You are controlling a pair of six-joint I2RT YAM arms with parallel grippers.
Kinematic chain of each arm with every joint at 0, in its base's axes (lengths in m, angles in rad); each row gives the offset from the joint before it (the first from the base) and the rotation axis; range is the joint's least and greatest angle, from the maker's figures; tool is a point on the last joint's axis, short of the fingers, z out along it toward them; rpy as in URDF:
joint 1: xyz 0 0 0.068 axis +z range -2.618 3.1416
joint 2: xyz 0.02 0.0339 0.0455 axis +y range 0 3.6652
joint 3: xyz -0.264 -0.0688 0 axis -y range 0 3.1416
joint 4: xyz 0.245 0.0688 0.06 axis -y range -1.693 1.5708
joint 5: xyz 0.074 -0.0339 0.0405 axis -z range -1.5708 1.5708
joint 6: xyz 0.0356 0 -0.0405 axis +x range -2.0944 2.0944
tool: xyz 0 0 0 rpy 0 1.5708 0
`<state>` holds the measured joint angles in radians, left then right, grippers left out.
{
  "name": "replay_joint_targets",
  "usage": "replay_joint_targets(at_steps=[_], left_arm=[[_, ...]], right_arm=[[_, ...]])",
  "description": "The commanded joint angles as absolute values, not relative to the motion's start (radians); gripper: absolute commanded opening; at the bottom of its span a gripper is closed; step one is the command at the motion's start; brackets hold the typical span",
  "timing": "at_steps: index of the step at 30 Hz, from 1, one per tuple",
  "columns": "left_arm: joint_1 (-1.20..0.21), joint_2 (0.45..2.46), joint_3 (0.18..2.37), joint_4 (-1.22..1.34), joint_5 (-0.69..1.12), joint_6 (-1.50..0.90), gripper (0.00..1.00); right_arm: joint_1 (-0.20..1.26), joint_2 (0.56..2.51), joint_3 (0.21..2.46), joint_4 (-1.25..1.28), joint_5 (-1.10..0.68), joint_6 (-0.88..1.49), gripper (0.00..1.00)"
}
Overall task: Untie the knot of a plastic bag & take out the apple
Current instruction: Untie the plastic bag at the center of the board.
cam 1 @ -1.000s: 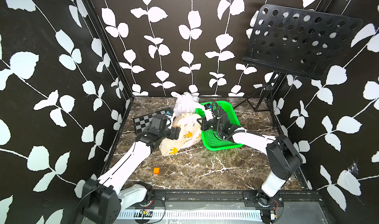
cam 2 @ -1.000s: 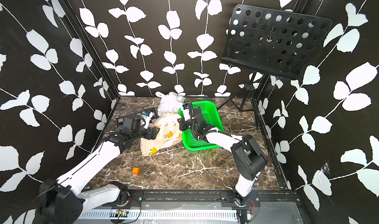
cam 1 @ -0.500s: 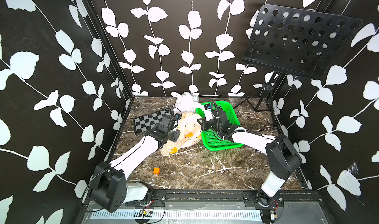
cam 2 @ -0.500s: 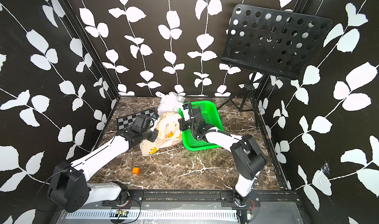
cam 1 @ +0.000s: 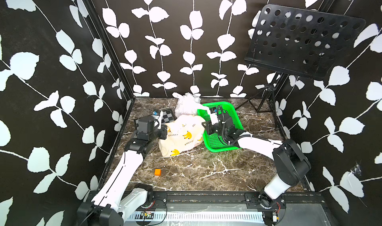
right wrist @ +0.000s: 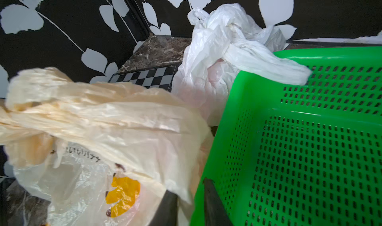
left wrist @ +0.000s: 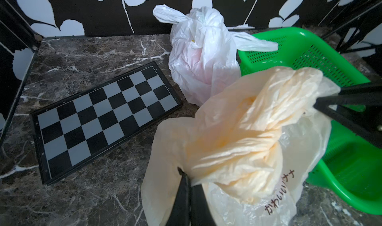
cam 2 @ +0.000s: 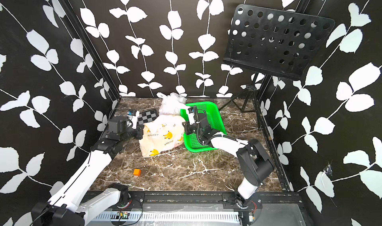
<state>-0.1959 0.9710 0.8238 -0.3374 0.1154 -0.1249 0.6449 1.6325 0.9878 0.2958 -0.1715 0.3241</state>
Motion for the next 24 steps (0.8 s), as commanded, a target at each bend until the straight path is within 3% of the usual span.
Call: replay_joint_targets(at_steps=[1,6,11,16,19,24], left_arm=[[-0.143,0.942,0.804,-0.272,0.247,-0.192,0.00],[-0.141,0.997,0.829,-0.255,0.448,-0.147,0.00],[-0.141,0.998,0.840,-0.276,0.482,-0.098,0.00],[-0.141,0.999,0.838,-0.270,0.496,-0.078,0.00],[-0.141,1.002,0.836,-0.272,0.495,-0.069,0.00],[-0.142,1.007,0.834,-0.298,0.417,-0.078,0.00]], right_arm=[[0.637,1.543,0.980,0.283,-0.123,0.177,0.33],[0.680,1.509,1.060,0.216,-0.177,-0.071,0.55],[0.749,1.592,1.185,0.180,-0.176,-0.229,0.74],[0.778,1.752,1.340,0.131,-0.197,-0.293,0.77],[0.785,1.816,1.416,0.110,-0.182,-0.302,0.72],[0.776,1.818,1.424,0.154,-0.057,-0.244,0.26]])
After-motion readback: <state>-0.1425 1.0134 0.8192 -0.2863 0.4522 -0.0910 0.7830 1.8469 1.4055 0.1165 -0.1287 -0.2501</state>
